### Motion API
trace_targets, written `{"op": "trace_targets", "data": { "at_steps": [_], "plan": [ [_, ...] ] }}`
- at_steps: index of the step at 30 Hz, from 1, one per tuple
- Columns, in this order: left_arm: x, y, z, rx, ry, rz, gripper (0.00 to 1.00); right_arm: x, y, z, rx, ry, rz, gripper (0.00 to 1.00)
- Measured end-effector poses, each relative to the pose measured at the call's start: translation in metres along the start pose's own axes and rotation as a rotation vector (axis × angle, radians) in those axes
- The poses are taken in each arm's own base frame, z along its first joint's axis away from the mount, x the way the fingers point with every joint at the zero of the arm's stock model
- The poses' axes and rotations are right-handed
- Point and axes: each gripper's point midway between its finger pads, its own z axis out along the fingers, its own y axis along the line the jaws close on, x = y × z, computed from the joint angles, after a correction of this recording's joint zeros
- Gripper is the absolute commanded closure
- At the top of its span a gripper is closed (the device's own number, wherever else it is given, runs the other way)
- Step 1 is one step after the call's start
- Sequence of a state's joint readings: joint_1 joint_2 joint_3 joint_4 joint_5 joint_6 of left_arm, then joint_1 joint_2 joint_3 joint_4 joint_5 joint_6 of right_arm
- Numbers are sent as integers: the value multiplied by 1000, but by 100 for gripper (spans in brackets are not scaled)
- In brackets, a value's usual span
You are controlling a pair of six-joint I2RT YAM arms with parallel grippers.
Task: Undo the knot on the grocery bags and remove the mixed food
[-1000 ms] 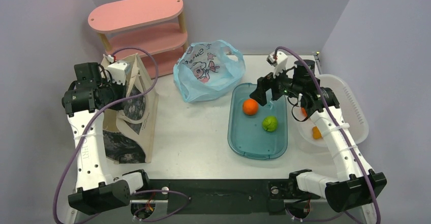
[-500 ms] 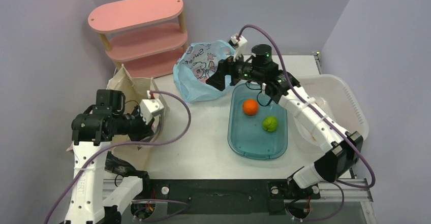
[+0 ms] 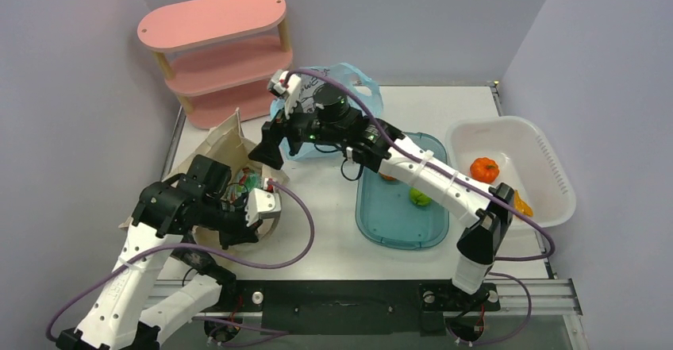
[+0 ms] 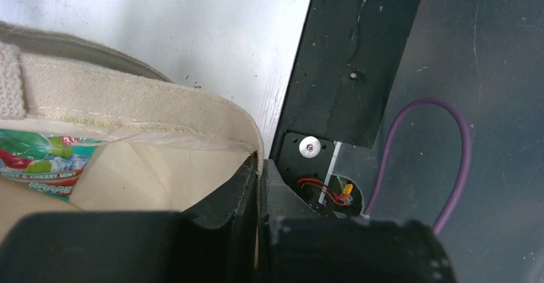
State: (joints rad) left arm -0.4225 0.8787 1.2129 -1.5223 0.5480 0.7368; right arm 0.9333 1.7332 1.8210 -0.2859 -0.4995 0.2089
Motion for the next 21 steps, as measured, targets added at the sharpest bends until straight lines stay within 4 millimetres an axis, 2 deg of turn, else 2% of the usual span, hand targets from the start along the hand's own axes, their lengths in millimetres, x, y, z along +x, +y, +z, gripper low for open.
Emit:
{"op": "trace_targets", "data": {
  "at_steps": [3, 6, 8, 10, 11, 12, 13, 15, 17, 21],
  "plan": [
    [2, -3, 4, 17, 17, 23, 100, 14, 7, 14, 4, 33, -38, 5],
    [5, -5, 6, 28, 35, 42, 100, 34, 0, 25, 33, 84, -50, 7],
    [6, -5, 7, 31, 46, 54, 100, 49, -6, 32, 56, 121, -65, 15],
    [7, -5, 8, 31, 51, 64, 100, 62, -15, 38, 90, 154, -85, 51],
    [7, -5, 7, 31, 53, 68, 91, 69, -20, 40, 109, 173, -99, 83],
    [6, -5, 7, 29, 52, 72, 86, 75, -23, 42, 126, 190, -108, 93],
    [5, -4, 6, 23, 49, 75, 74, 80, -25, 43, 135, 204, -119, 100],
    [-5, -1, -2, -11, 25, 67, 65, 86, -28, 43, 163, 221, -125, 100],
    [-17, 0, -13, -49, -8, 38, 61, 87, -30, 42, 175, 219, -136, 100],
    [-71, 13, -64, -197, -178, -21, 57, 93, -29, 21, 192, 219, -150, 100]
  ]
}}
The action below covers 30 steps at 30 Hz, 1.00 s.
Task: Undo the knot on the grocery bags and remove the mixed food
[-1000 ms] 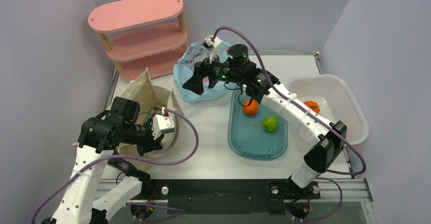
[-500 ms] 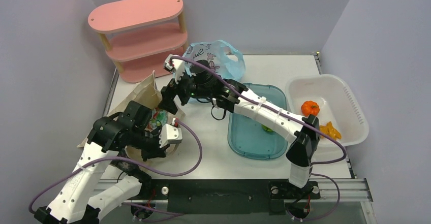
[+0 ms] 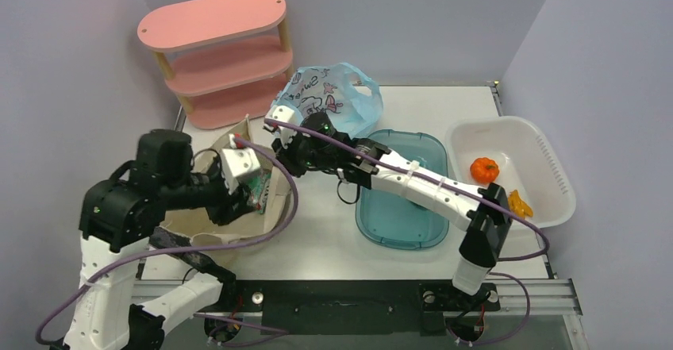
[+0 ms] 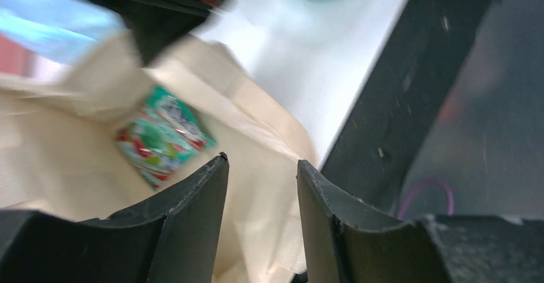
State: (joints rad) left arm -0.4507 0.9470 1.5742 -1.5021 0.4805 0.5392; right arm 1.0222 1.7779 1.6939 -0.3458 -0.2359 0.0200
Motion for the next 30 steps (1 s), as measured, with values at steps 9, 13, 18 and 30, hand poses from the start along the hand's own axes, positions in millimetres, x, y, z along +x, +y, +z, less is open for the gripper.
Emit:
{"op": "trace_targets", "data": {
  "at_steps": [9, 13, 18, 30],
  "plan": [
    [-29, 19, -37, -183, -128, -40, 65, 40, 6, -63, 24, -73, -52, 100],
    [24, 11, -11, -121, 22, -21, 69, 55, 6, -75, 38, -114, -88, 100],
    [112, 8, 22, -59, 303, -3, 62, 62, 5, -78, 49, -142, -109, 100],
    [204, 49, 54, -180, 570, 211, 51, 71, -27, -100, 185, -197, -71, 100]
  ]
}}
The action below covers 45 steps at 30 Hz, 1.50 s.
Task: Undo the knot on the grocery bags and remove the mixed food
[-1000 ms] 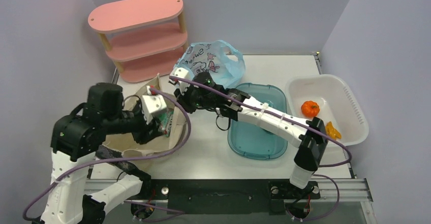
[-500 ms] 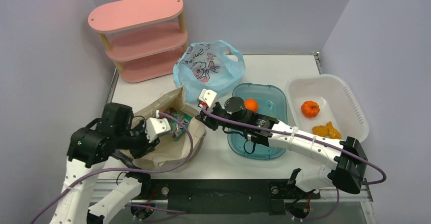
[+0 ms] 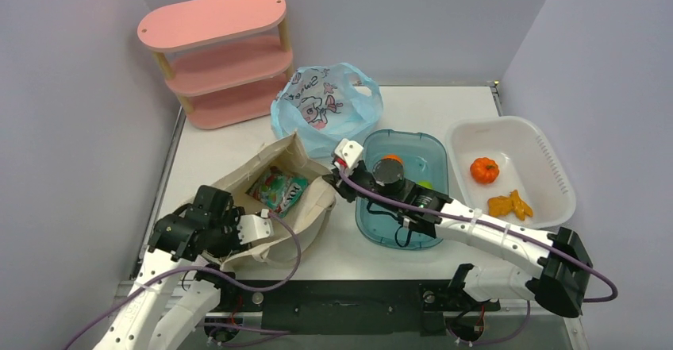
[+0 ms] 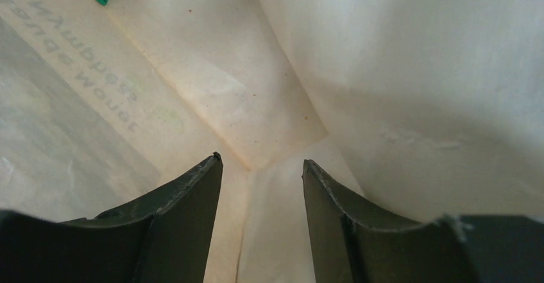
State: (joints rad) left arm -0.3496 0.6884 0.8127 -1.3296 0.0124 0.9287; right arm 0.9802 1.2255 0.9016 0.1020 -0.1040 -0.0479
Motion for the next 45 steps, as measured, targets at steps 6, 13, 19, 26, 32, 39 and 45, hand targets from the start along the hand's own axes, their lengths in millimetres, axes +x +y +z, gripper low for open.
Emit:
{"op": "trace_targets", "data": {
  "at_steps": [6, 13, 19, 26, 32, 39, 45],
  "plan": [
    [1, 0, 8, -95, -84, 215, 49, 19, 13, -22, -42, -27, -100, 100],
    [-10, -2, 19, 18, -87, 271, 43, 50, 31, -27, -136, -3, -353, 100],
    [-65, 32, 16, -29, -234, 185, 41, 66, 42, -29, -185, 16, -445, 100],
    [-114, 55, 37, -109, -289, 320, 39, 68, 45, -30, -196, 21, -454, 100],
    [-120, 43, 64, -87, -267, 472, 36, 65, 46, -30, -193, 18, -407, 100],
    [-125, 34, 82, -132, -252, 665, 36, 49, 50, -29, -205, -4, -348, 100],
    [-124, 40, 106, -211, -214, 750, 35, 46, 59, -24, -248, 4, -311, 100]
  ]
}}
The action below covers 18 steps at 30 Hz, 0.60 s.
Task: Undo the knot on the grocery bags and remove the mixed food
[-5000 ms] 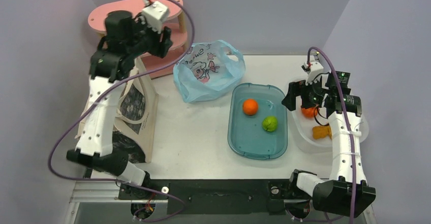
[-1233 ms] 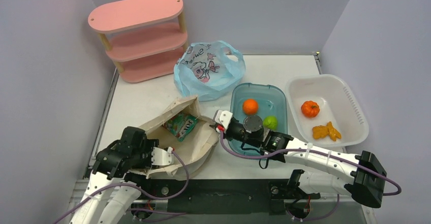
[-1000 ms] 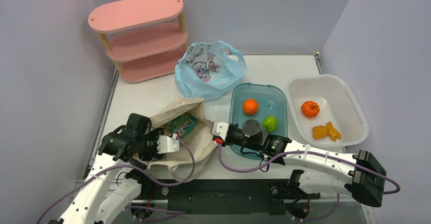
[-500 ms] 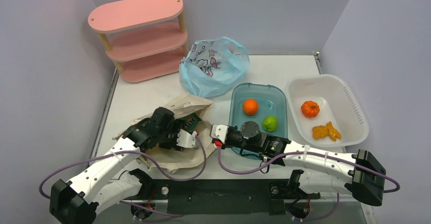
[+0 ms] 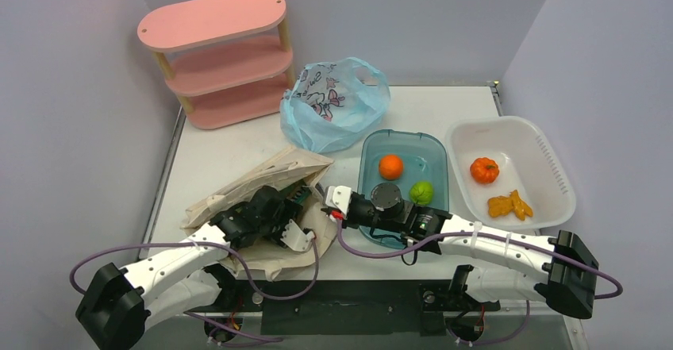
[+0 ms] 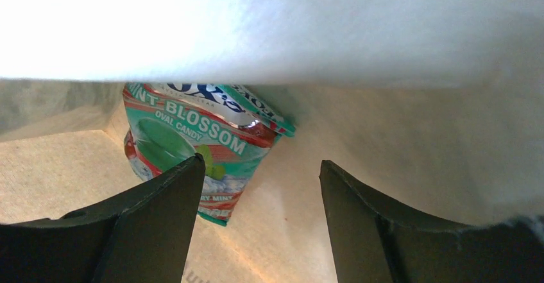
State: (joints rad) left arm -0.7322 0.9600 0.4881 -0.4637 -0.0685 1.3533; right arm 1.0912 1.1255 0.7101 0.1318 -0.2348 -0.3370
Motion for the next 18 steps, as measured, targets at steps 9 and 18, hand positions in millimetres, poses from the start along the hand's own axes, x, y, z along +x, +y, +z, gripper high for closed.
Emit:
{"op": "trace_targets", "data": {
  "at_steps": [9, 18],
  "plan": [
    [3, 3, 23, -15, 3, 3, 35, -1, 4, 1, -37, 12, 11, 100],
    [17, -4, 43, 19, 13, -26, 83, 4, 8, 0, -60, 42, 3, 100]
  ]
}}
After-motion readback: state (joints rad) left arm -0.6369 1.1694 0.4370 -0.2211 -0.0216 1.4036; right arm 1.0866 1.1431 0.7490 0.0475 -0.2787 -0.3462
